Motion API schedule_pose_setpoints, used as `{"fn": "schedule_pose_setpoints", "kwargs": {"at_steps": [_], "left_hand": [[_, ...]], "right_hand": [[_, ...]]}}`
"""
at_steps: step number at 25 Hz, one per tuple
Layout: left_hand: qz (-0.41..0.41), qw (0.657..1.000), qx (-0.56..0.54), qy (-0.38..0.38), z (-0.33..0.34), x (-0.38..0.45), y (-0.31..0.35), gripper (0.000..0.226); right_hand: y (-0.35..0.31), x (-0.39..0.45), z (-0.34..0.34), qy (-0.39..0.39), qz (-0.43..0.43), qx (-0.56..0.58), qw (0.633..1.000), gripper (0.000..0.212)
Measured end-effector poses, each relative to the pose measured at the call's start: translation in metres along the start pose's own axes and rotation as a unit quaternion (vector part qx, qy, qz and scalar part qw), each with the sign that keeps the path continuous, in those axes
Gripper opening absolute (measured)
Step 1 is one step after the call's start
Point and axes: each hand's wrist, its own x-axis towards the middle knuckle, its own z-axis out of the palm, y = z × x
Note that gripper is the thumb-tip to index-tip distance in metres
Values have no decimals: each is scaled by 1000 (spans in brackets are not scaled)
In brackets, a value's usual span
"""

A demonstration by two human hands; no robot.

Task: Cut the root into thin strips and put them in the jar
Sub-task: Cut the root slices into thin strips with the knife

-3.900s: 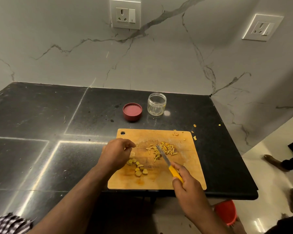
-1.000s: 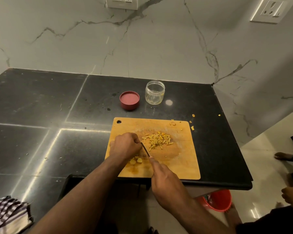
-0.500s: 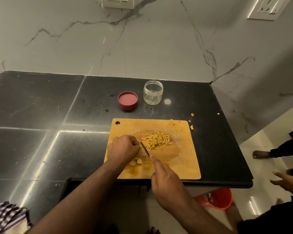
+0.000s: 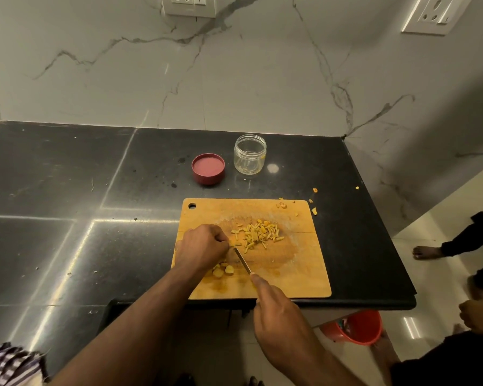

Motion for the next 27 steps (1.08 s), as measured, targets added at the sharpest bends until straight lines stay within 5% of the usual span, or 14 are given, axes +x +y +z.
{"fn": "schedule_pose_setpoints", "kwargs": {"at_steps": [27], "left_hand": [[-29, 999, 3, 26, -1, -5, -1, 12]], "right_hand": [[-12, 21, 4, 7, 10, -14, 1000, 54]]}}
